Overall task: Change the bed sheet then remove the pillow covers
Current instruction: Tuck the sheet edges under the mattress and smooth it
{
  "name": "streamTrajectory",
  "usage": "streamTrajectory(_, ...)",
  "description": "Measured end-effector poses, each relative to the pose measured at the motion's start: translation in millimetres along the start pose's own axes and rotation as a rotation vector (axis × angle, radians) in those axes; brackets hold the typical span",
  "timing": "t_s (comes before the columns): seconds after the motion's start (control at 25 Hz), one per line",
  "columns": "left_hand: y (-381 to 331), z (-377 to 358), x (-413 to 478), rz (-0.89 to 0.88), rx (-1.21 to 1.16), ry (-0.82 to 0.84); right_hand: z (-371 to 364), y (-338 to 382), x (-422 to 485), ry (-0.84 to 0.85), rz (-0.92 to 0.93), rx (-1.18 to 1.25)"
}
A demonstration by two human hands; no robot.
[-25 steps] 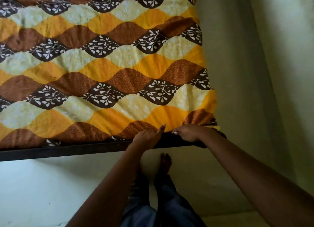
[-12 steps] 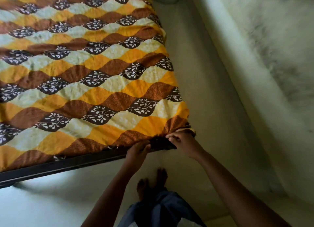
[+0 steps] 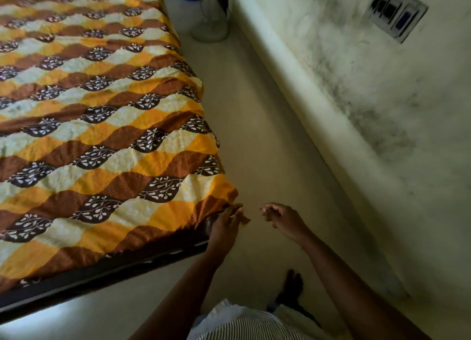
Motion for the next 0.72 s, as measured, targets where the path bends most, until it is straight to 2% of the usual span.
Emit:
streamTrajectory(0.16, -11.3, -65.5, 28.1, 0.198, -0.176, -0.116, 64.3, -24.3, 39.6, 0.056, 0.07, -0.041)
streamTrajectory(0.32, -22.6, -90.6, 48.6, 0.245, -0.328, -0.361, 94.8, -23.4, 79.8, 0.177, 0.181, -0.081)
streamTrajectory(0.56, -9.9, -99.3, 94.0, 0.201, -0.555, -0.573, 99.3, 19.6, 150.8, 0.382, 0.384, -0.255)
streamTrajectory(0.72, -10.3, -125.1, 91.0, 0.227, -0.601, -0.871, 89.7, 37.8, 179.1, 0.556, 0.518, -0.362)
Point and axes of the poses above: each hand's wrist, its own x-axis towards the middle knuckle, its own z-axis out of the back of the hand, y = z × x, the point moved 3 cm from there along x, towards the middle knuckle, and after that the axes turned 1 degree about -x, right-handed, at the moved point
